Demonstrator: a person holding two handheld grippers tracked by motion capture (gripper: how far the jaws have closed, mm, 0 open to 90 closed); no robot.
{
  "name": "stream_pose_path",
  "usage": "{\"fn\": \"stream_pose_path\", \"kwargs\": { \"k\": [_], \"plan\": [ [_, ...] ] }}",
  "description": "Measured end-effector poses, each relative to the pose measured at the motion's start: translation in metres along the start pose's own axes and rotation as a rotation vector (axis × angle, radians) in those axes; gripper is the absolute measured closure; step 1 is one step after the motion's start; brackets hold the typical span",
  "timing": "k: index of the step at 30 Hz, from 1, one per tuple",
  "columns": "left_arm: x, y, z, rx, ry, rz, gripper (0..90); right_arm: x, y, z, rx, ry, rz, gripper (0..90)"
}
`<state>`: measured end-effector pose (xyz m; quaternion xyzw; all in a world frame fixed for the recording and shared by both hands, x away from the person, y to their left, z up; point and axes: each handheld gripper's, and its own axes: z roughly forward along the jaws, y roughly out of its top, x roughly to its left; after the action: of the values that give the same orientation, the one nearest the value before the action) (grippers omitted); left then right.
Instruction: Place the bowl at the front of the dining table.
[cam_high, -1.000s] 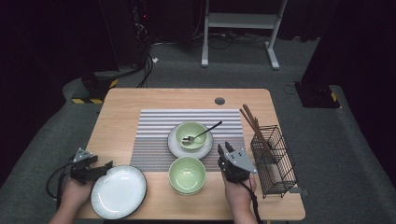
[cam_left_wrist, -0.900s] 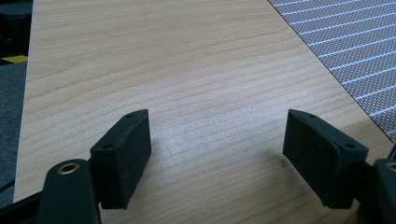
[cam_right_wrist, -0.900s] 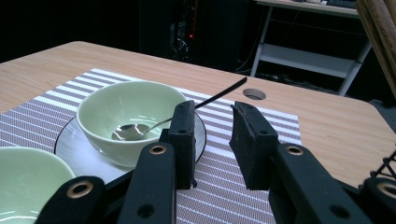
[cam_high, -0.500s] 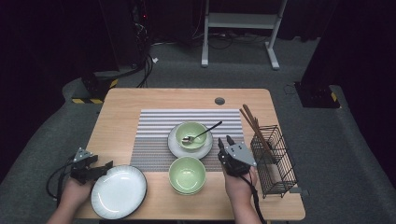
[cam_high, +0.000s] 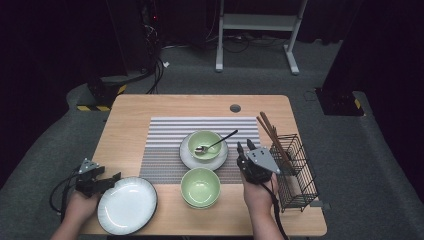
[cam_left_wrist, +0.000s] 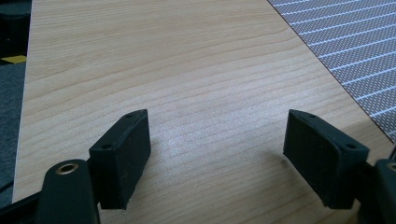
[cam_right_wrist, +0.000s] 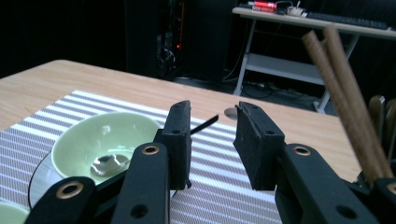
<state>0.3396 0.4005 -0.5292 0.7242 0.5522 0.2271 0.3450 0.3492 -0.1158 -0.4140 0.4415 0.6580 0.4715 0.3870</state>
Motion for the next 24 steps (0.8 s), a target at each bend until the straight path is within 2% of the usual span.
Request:
{"fn": "stream_pose_path", "kwargs": {
  "k": [10,24],
  "plan": [
    [0.0,0.0,0.0,0.001,-0.002,0.001,22.8,-0.006,0.015,-0.001,-0.02,-0.012,0.001,65.4],
    [0.0,0.0,0.0,0.0,-0.001,0.001,22.8,-0.015,0.024,0.002,-0.001,-0.035,0.008,65.4]
  ]
}}
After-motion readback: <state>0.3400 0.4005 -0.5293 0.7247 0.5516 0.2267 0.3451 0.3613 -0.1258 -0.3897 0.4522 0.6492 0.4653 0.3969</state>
